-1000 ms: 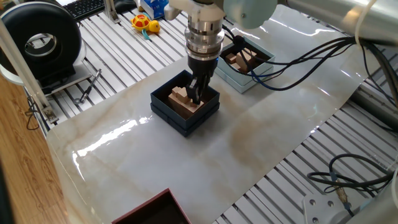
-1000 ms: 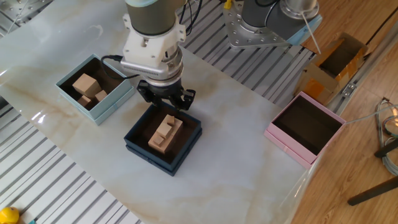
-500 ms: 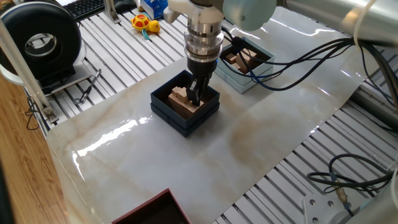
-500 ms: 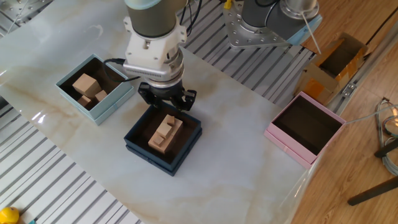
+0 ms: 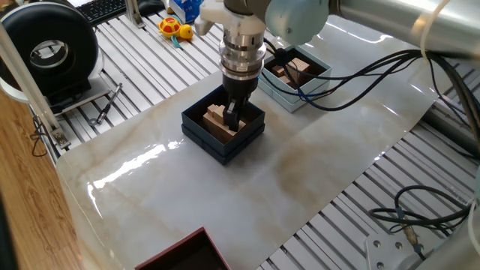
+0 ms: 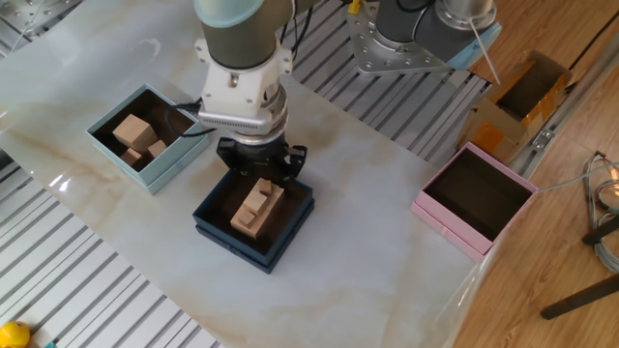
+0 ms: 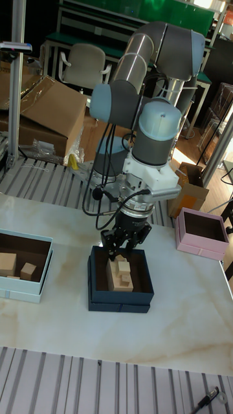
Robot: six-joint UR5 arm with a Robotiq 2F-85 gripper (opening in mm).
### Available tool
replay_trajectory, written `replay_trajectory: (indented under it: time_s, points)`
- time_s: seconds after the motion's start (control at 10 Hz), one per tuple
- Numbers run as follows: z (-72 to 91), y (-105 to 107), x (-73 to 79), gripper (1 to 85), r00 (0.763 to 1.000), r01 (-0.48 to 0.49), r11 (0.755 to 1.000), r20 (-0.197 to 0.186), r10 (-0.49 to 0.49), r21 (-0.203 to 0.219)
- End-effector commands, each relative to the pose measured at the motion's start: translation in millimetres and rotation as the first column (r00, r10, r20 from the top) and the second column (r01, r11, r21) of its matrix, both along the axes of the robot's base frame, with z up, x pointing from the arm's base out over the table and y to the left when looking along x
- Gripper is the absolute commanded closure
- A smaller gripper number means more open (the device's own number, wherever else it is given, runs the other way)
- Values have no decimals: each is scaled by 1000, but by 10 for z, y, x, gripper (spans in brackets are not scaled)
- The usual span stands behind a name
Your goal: Move an object from one box to another
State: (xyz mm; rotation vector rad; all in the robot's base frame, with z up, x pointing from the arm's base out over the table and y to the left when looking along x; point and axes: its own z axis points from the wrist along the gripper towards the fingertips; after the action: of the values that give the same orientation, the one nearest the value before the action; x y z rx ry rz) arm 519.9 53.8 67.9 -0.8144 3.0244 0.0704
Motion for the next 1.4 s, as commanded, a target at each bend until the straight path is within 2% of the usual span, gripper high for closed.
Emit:
replay_trajectory:
  time_s: [0.0,0.2,0.3,0.4,0.5,0.6,0.8,1.1,1.2,1.3]
  points:
    - [-41,82,47,377,1000,-22,1000,11,22,21]
    - [-30,68,55,423,1000,-27,999,14,26,18]
    - [-15,32,78,503,999,-31,1000,23,31,7]
    - [12,9,80,703,999,-32,999,26,32,2]
    - [31,11,85,727,999,-34,999,29,33,5]
    - [57,5,92,840,999,-33,999,34,33,6]
    - [208,-21,42,843,999,-32,999,27,32,22]
    - [549,-38,-68,843,1000,5,999,24,-6,37]
    - [569,-51,-54,843,999,28,999,33,-29,33]
    - [574,-43,26,843,997,51,998,62,-53,38]
